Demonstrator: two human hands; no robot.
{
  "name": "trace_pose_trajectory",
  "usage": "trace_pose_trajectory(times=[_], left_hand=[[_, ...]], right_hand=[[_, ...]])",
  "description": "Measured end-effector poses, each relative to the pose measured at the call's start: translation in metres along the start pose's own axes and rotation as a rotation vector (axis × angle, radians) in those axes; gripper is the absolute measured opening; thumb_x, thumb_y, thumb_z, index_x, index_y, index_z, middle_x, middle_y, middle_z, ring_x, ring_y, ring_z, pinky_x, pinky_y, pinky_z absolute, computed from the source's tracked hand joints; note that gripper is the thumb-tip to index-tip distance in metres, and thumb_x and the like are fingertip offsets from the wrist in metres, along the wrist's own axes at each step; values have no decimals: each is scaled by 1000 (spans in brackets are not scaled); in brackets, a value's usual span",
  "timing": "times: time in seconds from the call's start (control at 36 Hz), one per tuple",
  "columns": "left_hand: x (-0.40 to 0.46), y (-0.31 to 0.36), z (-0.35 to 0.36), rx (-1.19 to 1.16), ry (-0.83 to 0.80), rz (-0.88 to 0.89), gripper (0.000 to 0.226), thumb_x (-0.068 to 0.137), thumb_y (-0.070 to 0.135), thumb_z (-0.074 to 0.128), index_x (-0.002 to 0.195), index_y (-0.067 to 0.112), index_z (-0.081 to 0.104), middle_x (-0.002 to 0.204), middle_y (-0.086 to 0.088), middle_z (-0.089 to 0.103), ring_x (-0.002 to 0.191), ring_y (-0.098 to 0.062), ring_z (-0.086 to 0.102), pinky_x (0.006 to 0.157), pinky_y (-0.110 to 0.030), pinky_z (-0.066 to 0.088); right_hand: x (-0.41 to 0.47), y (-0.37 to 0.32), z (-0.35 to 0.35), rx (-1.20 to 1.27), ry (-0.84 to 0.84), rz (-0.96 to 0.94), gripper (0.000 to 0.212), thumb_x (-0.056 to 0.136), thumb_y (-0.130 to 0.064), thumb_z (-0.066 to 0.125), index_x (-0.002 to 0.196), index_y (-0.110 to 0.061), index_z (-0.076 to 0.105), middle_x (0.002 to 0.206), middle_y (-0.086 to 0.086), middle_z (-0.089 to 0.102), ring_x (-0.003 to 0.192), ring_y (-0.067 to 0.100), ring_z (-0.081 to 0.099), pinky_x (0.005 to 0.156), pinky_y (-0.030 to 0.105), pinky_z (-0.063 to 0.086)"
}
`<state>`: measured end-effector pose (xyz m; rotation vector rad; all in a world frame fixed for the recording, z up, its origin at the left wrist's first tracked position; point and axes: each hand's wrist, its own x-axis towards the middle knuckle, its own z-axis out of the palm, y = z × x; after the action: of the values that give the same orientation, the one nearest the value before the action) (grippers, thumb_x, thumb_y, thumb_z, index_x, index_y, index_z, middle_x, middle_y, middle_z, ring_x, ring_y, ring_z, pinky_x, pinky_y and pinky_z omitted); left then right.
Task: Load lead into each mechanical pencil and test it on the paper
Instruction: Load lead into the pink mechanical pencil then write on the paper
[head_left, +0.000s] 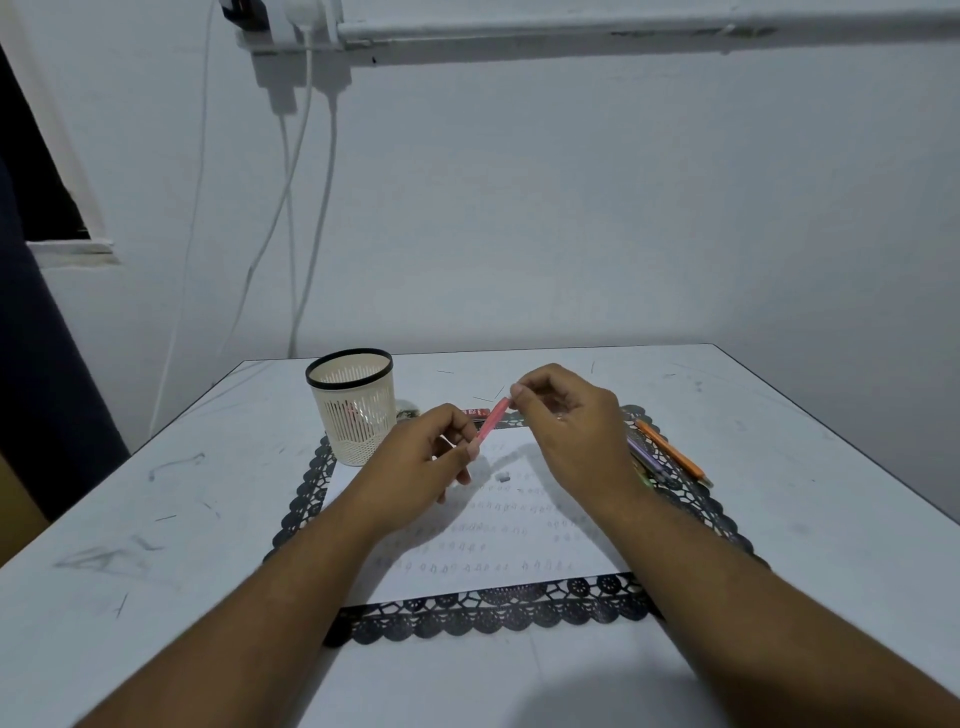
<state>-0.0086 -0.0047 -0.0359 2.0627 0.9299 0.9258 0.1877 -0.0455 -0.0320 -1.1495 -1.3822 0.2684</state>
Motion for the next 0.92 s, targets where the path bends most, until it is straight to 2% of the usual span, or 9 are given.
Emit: trace_pose_trajectory(times=[0.08,0.17,0.28,0.33,0.47,0.56,0.64,0.78,0.92], left_hand=[[0,0,-1,1,6,-5,5,102,13,63,98,16,64,85,-6,71,59,-3,63,54,-26,51],[0,1,-3,6,20,-10,4,102,13,63,99,15,65,86,-8,71,57,-2,62,53,-25,51],[1,1,-7,27,45,-16,6,101,12,63,97,16,64,87,-10,71,53,-1,61,51,-23,49],[3,-1,-9,59,55,-24,6,101,13,64,96,17,64,87,-7,71,54,-1,61,51,-23,50],[5,-8,-11,130,69,-44,10,101,18,65,93,22,64,90,4,69,70,-10,70,53,-30,56],[5,-8,-12,155,64,-40,11,101,19,65,91,24,64,89,5,69,72,-11,71,58,-40,58],[4,-8,-12,181,57,-41,11,101,20,65,91,25,64,90,6,69,72,-10,71,60,-41,59],[4,-7,-12,235,54,-59,11,101,21,65,91,27,64,90,7,69,71,-7,70,64,-36,57],[4,-6,-12,254,45,-80,10,101,23,65,92,27,65,89,8,69,72,-8,69,63,-31,55]], right_hand=[[0,1,0,-49,-27,-13,12,101,-23,69,92,-19,77,81,-12,75,82,5,72,76,27,58],[1,4,-2,-57,-65,17,12,100,-26,69,91,-23,77,80,-11,76,81,6,73,77,33,60],[8,15,-3,-199,-203,154,7,91,-32,75,84,-31,74,73,-13,69,65,4,59,65,33,51],[6,19,-2,-301,-321,230,11,91,-28,77,81,-31,74,75,-12,68,68,4,59,66,30,48],[-2,27,1,-242,-489,468,9,89,-20,82,82,-24,76,83,0,72,70,18,63,63,42,57],[-2,26,0,-273,-515,451,7,92,-21,79,85,-23,77,84,0,71,64,15,58,58,32,49],[-1,24,1,-378,-539,390,8,95,-24,76,87,-26,75,86,-4,69,65,11,57,53,26,42],[0,26,2,-370,-531,383,11,96,-24,74,86,-27,72,87,-6,71,78,14,66,62,29,49],[3,32,-5,-311,-501,383,12,97,-22,73,85,-25,71,82,-2,70,71,14,61,65,35,52]])
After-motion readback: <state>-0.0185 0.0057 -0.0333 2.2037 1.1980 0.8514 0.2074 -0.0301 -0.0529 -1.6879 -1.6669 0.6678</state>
